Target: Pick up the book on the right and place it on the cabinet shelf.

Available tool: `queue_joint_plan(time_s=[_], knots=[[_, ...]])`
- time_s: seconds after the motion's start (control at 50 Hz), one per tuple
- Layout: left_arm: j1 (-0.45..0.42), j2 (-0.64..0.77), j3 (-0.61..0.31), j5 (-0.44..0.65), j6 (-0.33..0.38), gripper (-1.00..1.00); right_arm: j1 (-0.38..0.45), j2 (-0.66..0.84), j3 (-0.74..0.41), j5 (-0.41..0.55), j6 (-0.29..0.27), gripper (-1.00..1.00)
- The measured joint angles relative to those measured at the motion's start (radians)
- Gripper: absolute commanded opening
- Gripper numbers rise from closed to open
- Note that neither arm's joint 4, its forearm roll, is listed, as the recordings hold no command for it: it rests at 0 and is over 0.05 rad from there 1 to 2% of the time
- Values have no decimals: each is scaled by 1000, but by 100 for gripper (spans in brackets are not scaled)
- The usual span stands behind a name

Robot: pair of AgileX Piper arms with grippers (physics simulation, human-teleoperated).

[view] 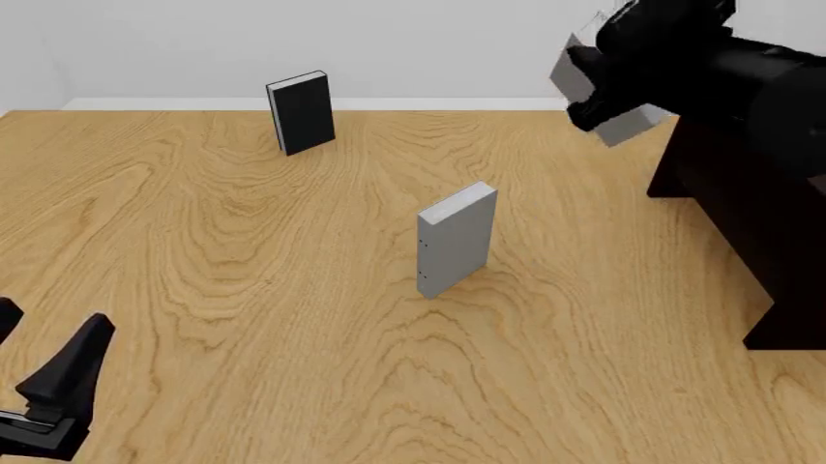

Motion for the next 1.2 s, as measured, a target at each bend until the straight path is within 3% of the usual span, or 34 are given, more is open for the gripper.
queue_joint_plan(time_s=[0.22, 0.7, 0.88, 1.2], knots=[[-3, -1, 0, 2, 0, 100, 32, -2, 172, -241, -226, -100], [-7, -1, 0, -2, 4, 100, 84, 187, 393, -706, -631, -100], [-9, -1, 0, -1, 3, 100, 58, 243, 424, -797, -712, -100], [-11, -1, 0, 0, 3, 100, -10, 321, 447, -871, -789, -100]])
